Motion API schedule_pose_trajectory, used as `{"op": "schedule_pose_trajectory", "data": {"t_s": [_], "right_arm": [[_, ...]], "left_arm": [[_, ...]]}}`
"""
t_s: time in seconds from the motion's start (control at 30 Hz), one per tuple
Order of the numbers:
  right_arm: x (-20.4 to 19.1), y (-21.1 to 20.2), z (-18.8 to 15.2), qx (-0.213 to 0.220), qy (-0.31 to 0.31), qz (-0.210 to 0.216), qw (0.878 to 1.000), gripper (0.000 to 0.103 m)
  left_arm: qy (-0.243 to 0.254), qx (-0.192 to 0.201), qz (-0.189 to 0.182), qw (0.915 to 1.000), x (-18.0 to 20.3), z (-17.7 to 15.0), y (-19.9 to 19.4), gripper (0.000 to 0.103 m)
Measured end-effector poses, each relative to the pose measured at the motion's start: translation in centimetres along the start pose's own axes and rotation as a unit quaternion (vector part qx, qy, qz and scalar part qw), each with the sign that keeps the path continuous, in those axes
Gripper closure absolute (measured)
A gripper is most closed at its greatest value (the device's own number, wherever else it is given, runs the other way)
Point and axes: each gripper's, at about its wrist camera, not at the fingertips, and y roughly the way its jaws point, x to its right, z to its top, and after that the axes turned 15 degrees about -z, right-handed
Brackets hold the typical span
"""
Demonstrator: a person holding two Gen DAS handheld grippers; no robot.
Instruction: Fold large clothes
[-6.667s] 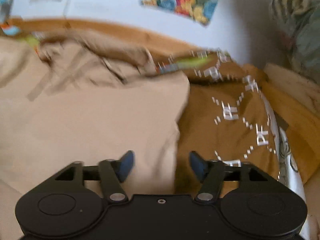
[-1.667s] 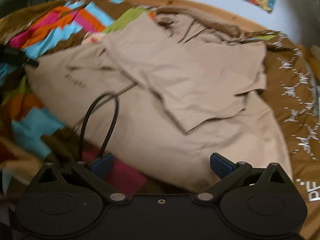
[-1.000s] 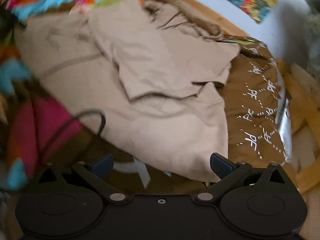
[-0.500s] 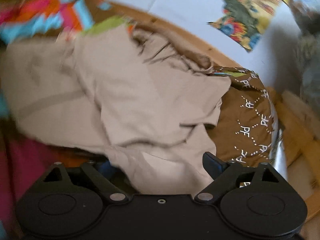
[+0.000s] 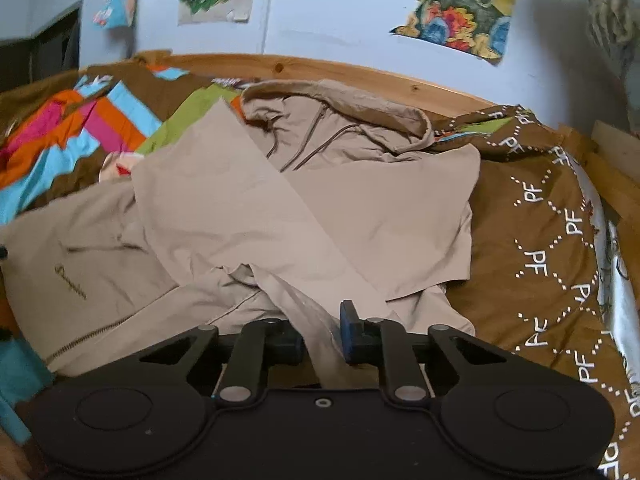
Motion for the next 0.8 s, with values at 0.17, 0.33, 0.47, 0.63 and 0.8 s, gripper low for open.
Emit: {"op": "schedule_pose_trajectory", "data": {"t_s": [0.17,0.33,0.47,0.63,0.8], "right_arm": [[1.3,0.2,0.3,0.003,0.037,-0.008,0.999,0.090],[1.5,0.7,0.2,0.007,0.060,-0.020,0.998,0.090],[1.5,0.8,0.0,0.006,0.067,-0.021,0.998,0.090],[0.7,-0.5,-1.8,0.001,0.015,-0.008,1.000,0.083],[-1.1,-2.4,-6.2,-0.011,-0.121,-0.007,0.993,0.053]], "left_arm": [[0.009,-0.028,0.057,0.9980,-1.2,-0.3,0.7,0.016],[0.027,-0.035,0.137,0.9896,-2.8,-0.3,0.5,0.032],[-0.015,-0.025,0.146,0.9889,-4.6,0.2,0.0,0.066],[-0.080,0.028,0.110,0.9903,-6.3,0.7,-1.5,0.087],[-0.095,0.053,0.109,0.9880,-6.6,1.0,-2.2,0.090]]}}
